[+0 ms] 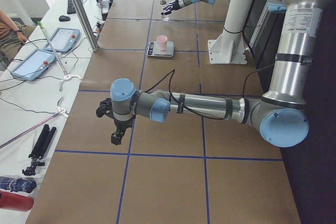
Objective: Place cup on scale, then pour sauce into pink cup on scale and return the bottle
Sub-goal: 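Lower the glass bottle onto the table with the right gripper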
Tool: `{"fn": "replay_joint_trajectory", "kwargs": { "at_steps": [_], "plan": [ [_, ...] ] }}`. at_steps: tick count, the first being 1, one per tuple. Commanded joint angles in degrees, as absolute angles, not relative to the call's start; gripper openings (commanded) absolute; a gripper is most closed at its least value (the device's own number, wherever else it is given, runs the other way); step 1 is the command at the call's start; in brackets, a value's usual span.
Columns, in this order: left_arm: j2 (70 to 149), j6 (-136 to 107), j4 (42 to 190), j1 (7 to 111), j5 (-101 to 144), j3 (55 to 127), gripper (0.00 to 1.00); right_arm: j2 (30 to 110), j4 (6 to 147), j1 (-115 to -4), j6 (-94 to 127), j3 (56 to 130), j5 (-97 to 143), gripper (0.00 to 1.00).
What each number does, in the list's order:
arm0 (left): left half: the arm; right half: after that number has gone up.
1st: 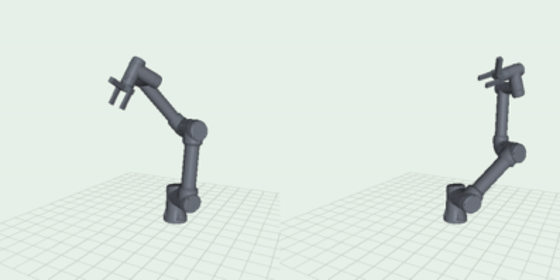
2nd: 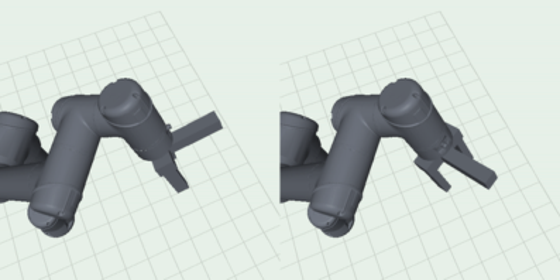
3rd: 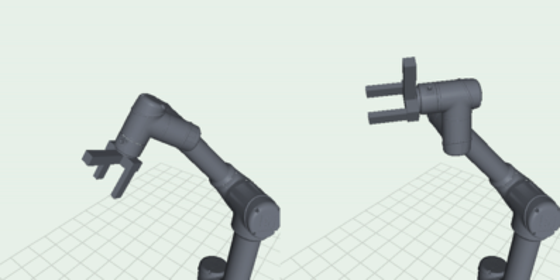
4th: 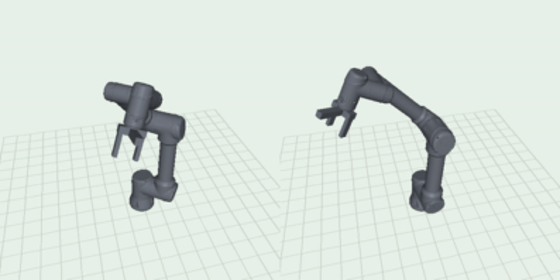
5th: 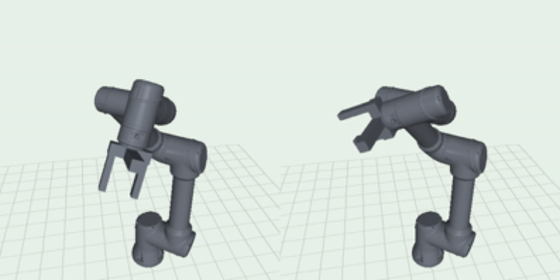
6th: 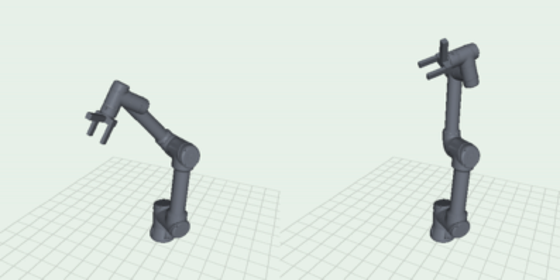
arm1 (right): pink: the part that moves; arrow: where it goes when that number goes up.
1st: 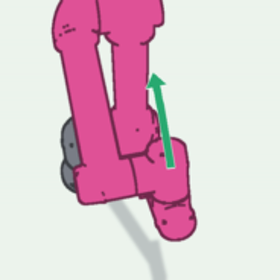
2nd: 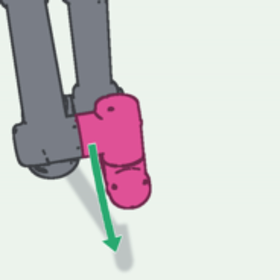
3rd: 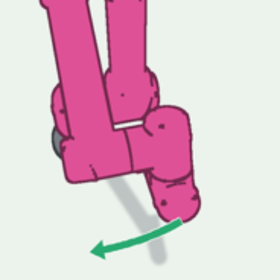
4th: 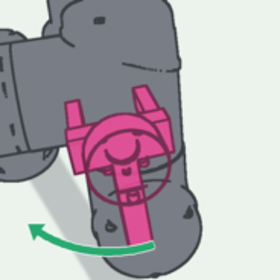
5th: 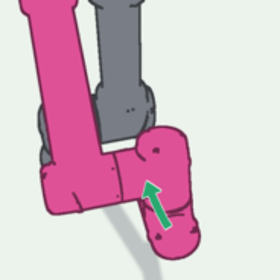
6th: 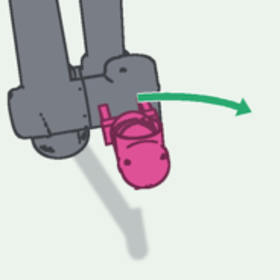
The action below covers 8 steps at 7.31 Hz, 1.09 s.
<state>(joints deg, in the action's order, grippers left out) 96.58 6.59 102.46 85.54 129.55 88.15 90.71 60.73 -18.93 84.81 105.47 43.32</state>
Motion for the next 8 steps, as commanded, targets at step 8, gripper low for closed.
{"fn": "replay_joint_trajectory", "kwargs": {
  "at_steps": [8],
  "plan": [
    [96.5,6.6,102.5,85.5,129.6,88.2,1.00,90.5,60.8,-18.9,84.9,104.1,43.5,0.00]
  ]
}}
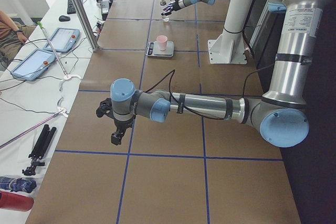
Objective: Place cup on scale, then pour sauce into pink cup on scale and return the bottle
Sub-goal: 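Lower the glass bottle onto the table with the right gripper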
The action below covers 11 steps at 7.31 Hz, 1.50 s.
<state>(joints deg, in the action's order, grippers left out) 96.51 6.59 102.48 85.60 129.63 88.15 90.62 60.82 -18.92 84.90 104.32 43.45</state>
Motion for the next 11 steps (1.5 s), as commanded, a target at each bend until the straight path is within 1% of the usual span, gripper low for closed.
{"fn": "replay_joint_trajectory", "kwargs": {
  "at_steps": [1,2,5,8,10,11],
  "plan": [
    [96.5,6.6,102.5,85.6,129.6,88.2,1.00,90.5,60.8,-18.9,84.9,104.1,43.7,0.21],
    [96.5,6.6,102.5,85.5,129.6,88.2,1.00,90.6,60.6,-19.0,85.3,104.1,43.5,0.99],
    [97.1,6.6,102.4,85.5,129.6,88.2,1.00,90.7,60.6,-19.1,85.0,104.5,43.7,1.00],
    [97.5,6.6,101.8,85.5,129.6,88.3,1.00,90.9,60.6,-19.1,85.1,107.1,44.3,1.00],
    [97.5,6.6,101.8,85.5,129.6,88.3,1.00,93.3,60.6,-17.4,85.6,108.5,44.3,1.00],
    [97.5,6.6,101.8,85.5,129.6,88.3,1.00,94.9,60.6,-16.0,85.6,110.7,44.7,1.00]
  ]
}}
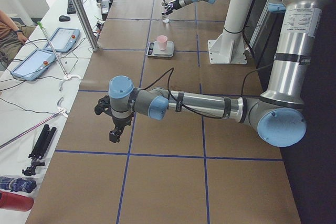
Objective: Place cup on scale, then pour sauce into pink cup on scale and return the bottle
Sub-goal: 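Lower the glass bottle onto the table with the right gripper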
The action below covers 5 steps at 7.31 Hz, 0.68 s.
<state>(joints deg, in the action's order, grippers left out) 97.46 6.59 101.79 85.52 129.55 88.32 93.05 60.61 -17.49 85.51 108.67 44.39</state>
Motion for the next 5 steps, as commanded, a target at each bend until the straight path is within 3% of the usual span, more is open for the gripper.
{"fn": "replay_joint_trajectory", "kwargs": {
  "at_steps": [1,3,5],
  "plan": [
    [97.5,6.6,101.8,85.5,129.6,88.4,1.00,98.3,61.0,-14.5,85.7,114.9,46.3,1.00],
    [97.4,6.6,101.8,85.5,129.6,88.5,1.00,101.2,69.5,-13.4,85.7,124.1,48.5,1.00],
    [97.3,6.6,101.8,85.5,129.6,88.6,1.00,100.5,96.2,-13.0,85.5,141.5,53.7,1.00]
  ]
}}
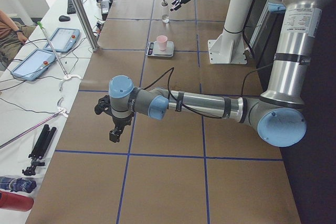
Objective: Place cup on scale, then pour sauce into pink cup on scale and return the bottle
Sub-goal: 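Open the right gripper and withdraw it away from the bottle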
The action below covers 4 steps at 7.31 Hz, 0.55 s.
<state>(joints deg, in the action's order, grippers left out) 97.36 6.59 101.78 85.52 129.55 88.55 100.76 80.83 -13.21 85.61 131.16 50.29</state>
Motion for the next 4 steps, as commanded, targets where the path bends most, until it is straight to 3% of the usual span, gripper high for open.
{"fn": "replay_joint_trajectory", "kwargs": {
  "at_steps": [1,4],
  "plan": [
    [97.2,6.6,101.8,85.5,129.6,88.6,1.00,97.9,104.2,-13.4,84.8,146.6,55.5,1.00],
    [97.1,6.6,101.8,85.6,129.6,88.7,1.00,88.8,114.3,-23.9,70.1,148.5,68.1,1.00]
  ]
}}
